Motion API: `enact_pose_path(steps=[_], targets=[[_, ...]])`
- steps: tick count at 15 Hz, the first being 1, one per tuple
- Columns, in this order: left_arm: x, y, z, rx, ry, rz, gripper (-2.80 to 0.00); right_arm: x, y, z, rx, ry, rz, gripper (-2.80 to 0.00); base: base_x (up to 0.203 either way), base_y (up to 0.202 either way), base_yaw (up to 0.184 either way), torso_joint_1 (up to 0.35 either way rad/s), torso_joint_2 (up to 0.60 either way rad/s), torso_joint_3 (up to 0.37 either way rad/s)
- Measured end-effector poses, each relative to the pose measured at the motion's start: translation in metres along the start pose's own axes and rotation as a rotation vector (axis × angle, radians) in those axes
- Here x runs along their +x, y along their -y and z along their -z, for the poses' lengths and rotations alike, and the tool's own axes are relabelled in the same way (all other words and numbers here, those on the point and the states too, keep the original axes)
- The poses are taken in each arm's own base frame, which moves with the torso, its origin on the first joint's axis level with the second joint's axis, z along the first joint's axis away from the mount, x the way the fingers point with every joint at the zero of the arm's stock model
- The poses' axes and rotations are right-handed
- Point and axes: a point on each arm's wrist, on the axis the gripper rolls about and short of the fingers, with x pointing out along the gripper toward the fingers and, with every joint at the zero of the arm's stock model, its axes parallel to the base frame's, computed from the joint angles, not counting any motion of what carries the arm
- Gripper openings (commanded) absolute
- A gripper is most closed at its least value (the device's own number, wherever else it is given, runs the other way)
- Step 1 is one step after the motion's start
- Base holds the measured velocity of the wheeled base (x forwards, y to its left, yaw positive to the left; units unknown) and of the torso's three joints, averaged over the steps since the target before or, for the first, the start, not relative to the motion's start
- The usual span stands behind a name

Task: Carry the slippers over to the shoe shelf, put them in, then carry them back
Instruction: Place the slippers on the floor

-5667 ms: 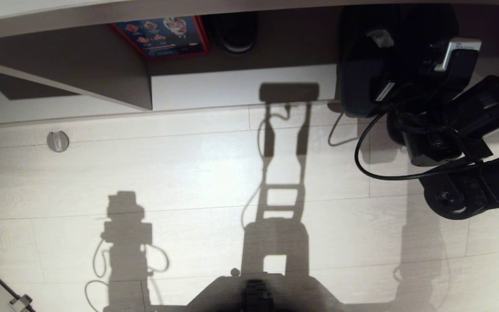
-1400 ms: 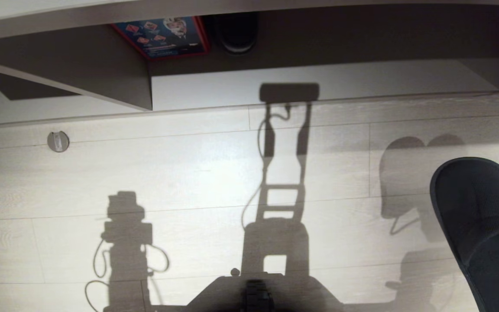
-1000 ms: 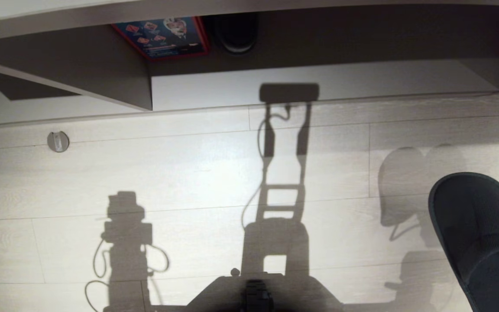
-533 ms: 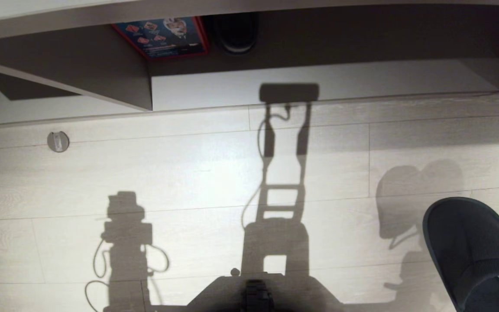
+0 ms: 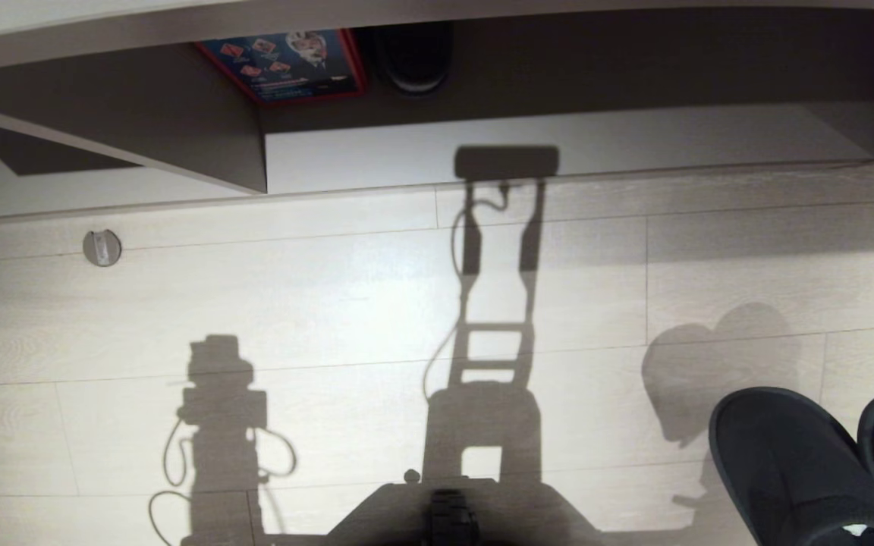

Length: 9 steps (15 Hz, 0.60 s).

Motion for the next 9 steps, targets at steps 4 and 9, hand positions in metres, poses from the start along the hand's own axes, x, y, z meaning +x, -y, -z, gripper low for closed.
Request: enact_pose_path(steps=[4,9], targets=[[0.0,0.0,0.0,0.0,0.0,-0.001,-2.8,-0.002,-0.001,0.006,-0.003,-0.029,-0.023,-2.8,0.0,0.0,0.0,0.0,0.0,0.0],[0.0,0.0,0.0,0.0,0.0,-0.001,-2.8,-0.006,-0.002,0.012,-0.007,-0.03,-0.042,-2.8,0.0,0.0,0.0,0.0,0.0,0.0]])
